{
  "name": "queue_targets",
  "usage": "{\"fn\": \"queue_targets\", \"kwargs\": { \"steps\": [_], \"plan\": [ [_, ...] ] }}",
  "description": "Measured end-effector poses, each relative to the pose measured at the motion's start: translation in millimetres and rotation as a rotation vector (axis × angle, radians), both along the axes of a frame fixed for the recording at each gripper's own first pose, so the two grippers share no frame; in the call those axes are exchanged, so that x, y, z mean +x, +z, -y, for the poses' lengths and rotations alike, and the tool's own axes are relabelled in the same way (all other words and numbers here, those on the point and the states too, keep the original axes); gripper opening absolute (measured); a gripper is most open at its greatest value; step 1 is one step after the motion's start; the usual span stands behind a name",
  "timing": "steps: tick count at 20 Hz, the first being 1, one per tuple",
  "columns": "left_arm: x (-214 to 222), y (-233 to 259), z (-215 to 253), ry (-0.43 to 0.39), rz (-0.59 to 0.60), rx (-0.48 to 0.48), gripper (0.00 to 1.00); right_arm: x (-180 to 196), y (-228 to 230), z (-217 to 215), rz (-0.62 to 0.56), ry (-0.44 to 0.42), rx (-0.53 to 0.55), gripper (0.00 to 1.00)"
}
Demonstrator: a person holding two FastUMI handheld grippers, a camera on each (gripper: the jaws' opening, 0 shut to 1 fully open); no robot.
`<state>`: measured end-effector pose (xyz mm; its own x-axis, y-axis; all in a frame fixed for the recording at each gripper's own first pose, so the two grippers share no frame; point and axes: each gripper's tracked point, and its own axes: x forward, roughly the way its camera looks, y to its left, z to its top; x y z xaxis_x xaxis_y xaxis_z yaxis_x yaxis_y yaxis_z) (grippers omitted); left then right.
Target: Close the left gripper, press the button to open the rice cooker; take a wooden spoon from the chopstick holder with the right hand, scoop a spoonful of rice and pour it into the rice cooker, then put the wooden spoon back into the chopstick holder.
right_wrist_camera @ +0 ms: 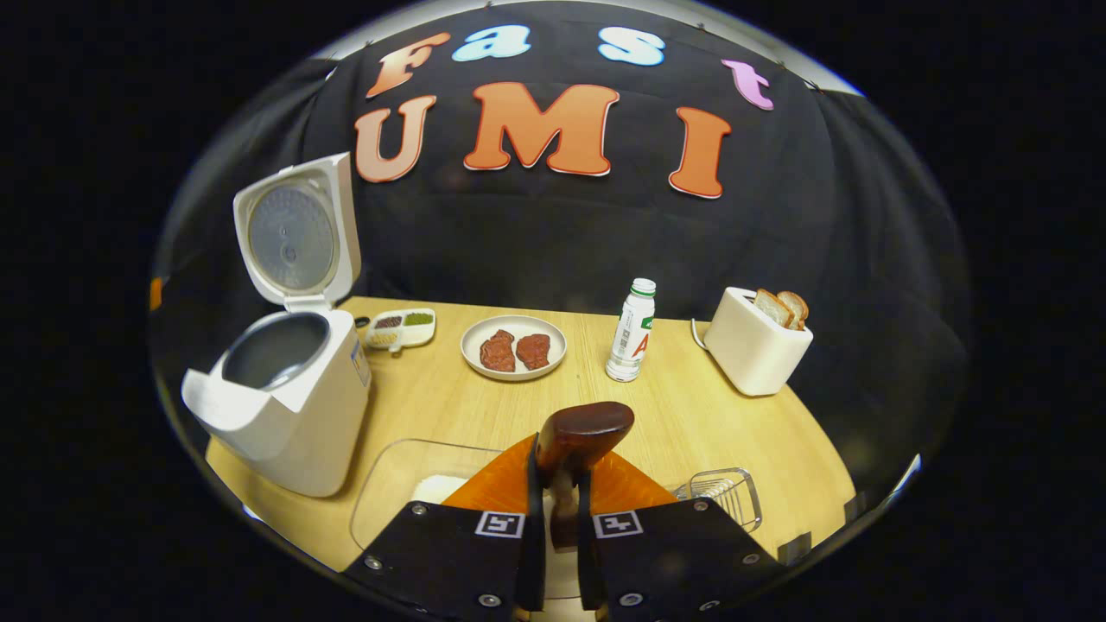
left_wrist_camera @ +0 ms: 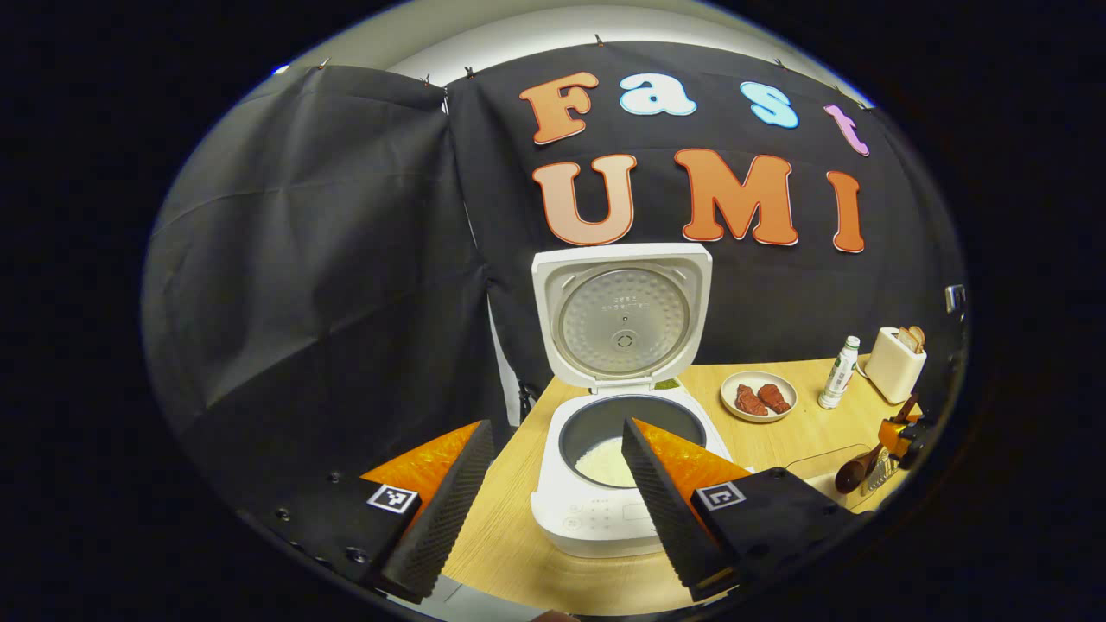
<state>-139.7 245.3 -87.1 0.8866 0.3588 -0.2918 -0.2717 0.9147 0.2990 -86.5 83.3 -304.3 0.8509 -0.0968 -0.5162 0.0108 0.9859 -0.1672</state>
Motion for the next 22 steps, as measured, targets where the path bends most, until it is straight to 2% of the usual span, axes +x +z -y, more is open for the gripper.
{"fn": "queue_targets", "kwargs": {
  "steps": [4, 9, 11, 12, 13, 16, 20, 22],
  "plan": [
    [-5, -1, -7, 0.024, -0.009, 0.017, 0.99, 1, -7, -1, 0.035, 0.000, -0.039, 0.14],
    [-5, -8, -5, 0.036, -0.024, 0.009, 1.00, -13, -29, -29, 0.020, 0.106, -0.065, 0.14],
    [-4, -12, -2, 0.030, -0.033, 0.005, 1.00, -17, -33, -37, 0.020, 0.124, -0.036, 0.14],
    [-5, -14, -2, 0.028, -0.038, 0.008, 1.00, -17, -35, -40, 0.017, 0.122, -0.004, 0.17],
    [-5, -16, -2, 0.026, -0.042, 0.010, 1.00, -19, -38, -44, -0.003, 0.122, 0.032, 0.14],
    [-4, -19, 0, 0.018, -0.052, 0.009, 1.00, -16, -38, -42, -0.013, 0.101, 0.078, 0.14],
    [-2, -22, -3, 0.017, -0.055, -0.004, 0.99, -11, -34, -36, -0.034, 0.034, 0.156, 0.14],
    [-3, -24, -6, 0.019, -0.057, -0.002, 1.00, -11, -34, -41, -0.058, 0.005, 0.231, 0.14]
  ]
}}
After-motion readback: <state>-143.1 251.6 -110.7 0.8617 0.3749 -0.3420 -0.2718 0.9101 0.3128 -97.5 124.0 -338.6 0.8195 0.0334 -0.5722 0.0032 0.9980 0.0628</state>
